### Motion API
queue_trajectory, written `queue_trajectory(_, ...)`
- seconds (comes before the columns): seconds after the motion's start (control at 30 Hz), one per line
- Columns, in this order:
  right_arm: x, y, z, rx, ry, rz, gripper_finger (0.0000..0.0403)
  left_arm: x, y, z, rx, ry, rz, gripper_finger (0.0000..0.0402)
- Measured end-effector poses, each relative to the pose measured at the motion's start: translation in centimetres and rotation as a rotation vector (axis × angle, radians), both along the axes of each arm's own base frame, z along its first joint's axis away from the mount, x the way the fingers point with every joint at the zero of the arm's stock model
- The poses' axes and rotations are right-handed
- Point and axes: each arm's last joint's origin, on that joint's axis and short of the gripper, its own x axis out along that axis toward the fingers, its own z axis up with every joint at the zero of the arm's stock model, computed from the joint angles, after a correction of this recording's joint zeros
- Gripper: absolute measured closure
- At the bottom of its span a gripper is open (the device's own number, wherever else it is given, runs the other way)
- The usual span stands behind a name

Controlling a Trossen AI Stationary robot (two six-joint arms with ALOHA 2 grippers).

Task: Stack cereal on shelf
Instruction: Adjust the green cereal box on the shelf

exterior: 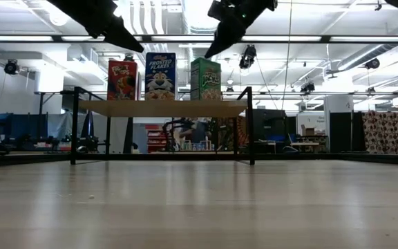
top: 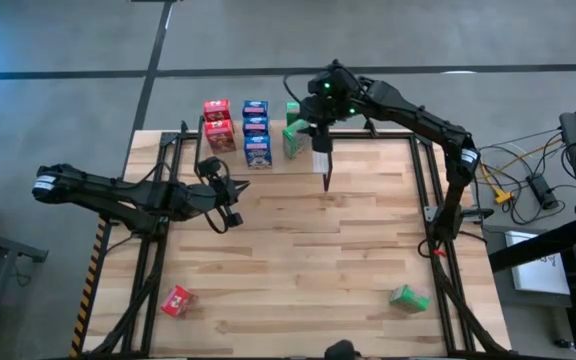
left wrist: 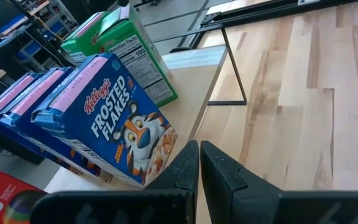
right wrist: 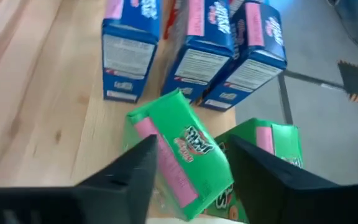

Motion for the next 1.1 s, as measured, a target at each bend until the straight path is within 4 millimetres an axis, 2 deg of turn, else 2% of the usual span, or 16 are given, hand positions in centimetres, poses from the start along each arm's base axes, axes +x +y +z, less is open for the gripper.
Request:
queue_trajectory(0.2, 0.0, 0.0, -0.3, -0.016, 0.024, 0.024, 0.015, 0.0, 0.0, 0.0, 0.0, 0.0, -0.001, 0.0401)
queue_trajectory(0.43, 0.8, -0.5, -1.5, -0.001, 0.047, 0.033, 0.0118, 0.0, 0.0, 0.0, -0.001, 0.0, -0.001, 0.0401)
queue_trajectory(0.6, 1.4, -0.8, -2.4, 0.006, 0.066, 0.037, 0.0115, 0.0, 0.0, 0.0, -0.001, 0.0, -0.001, 0.0401)
queue_trajectory(0.77, 1.4, -0.8, -2.4, 0.017, 0.068, 0.029, 0.0118, 0.0, 0.0, 0.0, -0.001, 0.0, -0.002, 0.0401)
queue_trajectory(1.1, 0.9, -0.5, -2.2, 0.068, 0.073, -0.012, 0.0171, 0.0, 0.0, 0.0, -0.001, 0.0, -0.002, 0.0401)
